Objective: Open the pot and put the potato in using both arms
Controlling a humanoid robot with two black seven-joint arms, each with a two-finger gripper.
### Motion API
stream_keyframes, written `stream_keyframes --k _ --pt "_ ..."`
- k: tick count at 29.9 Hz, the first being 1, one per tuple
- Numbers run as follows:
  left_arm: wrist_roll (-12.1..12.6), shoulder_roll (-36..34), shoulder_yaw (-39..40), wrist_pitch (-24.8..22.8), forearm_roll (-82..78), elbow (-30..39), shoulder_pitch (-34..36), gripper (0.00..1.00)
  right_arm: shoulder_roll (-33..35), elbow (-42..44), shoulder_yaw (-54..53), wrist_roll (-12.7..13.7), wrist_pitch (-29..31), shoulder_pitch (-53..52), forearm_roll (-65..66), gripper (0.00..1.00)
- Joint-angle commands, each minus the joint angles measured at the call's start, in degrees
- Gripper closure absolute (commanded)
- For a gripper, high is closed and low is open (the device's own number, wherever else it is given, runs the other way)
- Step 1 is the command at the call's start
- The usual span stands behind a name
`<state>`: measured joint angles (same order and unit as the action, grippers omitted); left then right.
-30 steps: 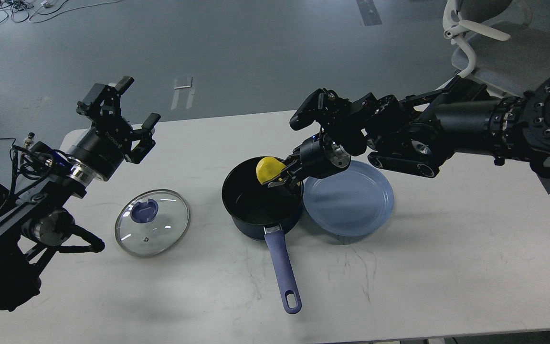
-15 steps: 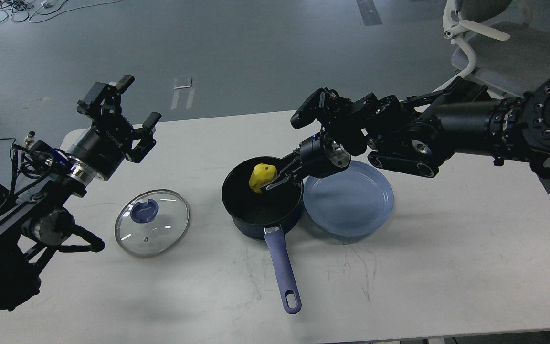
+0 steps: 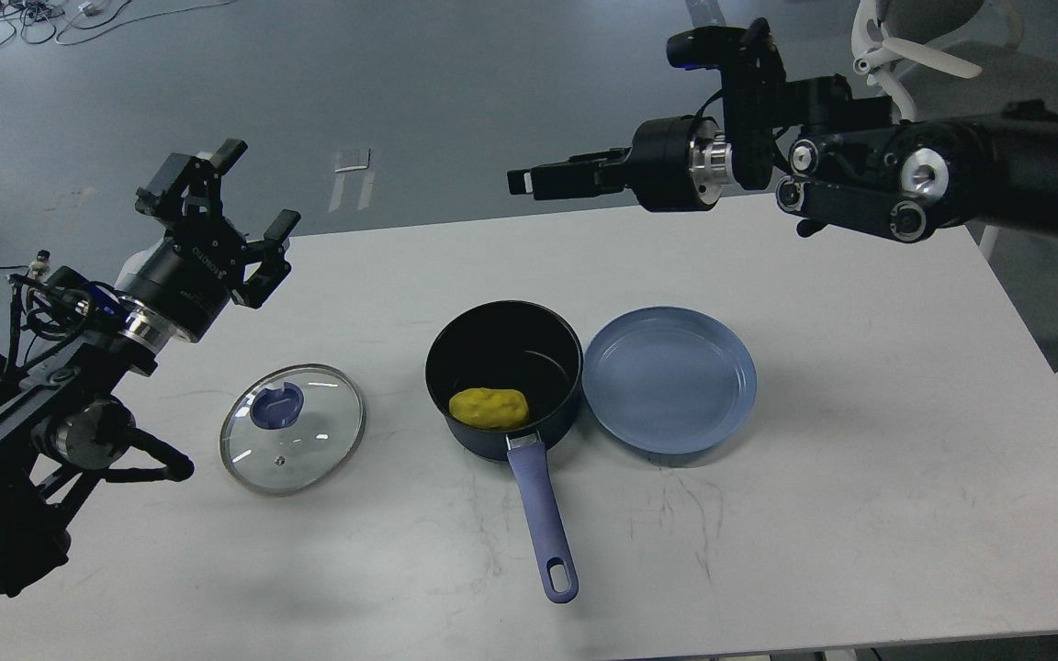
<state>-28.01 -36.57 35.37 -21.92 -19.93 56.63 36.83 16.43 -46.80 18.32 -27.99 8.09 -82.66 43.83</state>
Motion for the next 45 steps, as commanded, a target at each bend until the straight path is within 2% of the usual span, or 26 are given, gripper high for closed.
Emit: stream_keyframes --k 1,8,12,19,32,45 --pt "0.0 0.4 0.1 0.0 0.0 0.0 0.0 0.02 6.7 0.3 -11.2 0.0 0.0 9.9 -8.0 0.02" --pt "0.0 0.9 0.1 0.0 0.1 0.0 -0.2 0.02 8.4 1.0 -30.7 0.0 0.1 26.7 -21.7 0.02" --pt "0.0 2.2 0.7 0.0 0.1 -0.2 -0.5 0.02 7.6 1.7 -36.6 0.0 0.3 32.7 -29.3 0.02" --pt "0.0 3.3 1.5 0.0 0.4 -0.6 -1.0 0.02 5.3 1.9 -37.7 0.0 1.9 37.3 -44.5 0.01" --pt "0.0 5.0 1.9 0.0 0.9 -0.7 -2.1 0.02 5.8 6.4 -38.3 0.0 19.9 41.9 -46.4 0.0" --pt "0.0 5.6 2.0 0.0 0.9 -0.7 -2.0 0.02 5.3 8.8 -38.0 0.0 19.9 42.4 -46.3 0.0"
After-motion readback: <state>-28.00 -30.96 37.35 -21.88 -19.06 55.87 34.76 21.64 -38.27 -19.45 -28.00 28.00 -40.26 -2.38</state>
